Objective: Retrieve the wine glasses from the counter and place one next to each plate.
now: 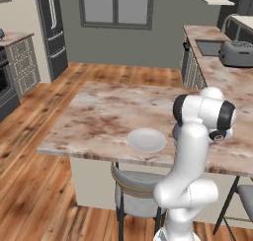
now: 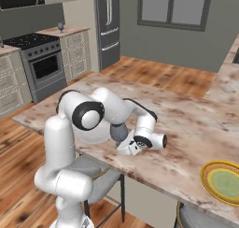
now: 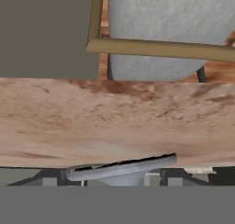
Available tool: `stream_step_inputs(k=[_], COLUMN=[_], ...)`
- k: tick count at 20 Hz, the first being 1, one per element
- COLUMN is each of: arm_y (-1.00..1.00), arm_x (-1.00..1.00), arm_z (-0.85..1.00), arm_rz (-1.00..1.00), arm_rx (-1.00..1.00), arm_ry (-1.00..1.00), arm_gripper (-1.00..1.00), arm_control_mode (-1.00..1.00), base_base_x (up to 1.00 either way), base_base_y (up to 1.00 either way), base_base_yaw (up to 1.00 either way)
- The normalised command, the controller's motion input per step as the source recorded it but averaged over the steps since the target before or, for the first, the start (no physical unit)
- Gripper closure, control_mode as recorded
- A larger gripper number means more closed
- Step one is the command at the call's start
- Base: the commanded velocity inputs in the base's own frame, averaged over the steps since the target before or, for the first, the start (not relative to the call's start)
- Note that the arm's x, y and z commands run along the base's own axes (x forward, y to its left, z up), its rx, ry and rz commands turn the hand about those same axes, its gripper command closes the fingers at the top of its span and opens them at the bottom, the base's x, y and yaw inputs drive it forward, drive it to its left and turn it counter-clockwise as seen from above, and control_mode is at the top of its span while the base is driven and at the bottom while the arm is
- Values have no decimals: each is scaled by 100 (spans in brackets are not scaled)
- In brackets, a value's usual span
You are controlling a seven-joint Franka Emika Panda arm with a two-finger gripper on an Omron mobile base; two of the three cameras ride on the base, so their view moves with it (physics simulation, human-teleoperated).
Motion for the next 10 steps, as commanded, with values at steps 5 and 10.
stream_step_inputs(k=[5,10], arm_y=[0,-1], arm_x=[42,33], arm_z=[-39,-35], arm_rz=[0,0], arm_rx=[0,0], arm_ry=[5,3], arm_gripper=[100,-100], arm_control_mode=[-100,-100], base_base_x=[0,0], base_base_y=[0,0], base_base_yaw=[0,0])
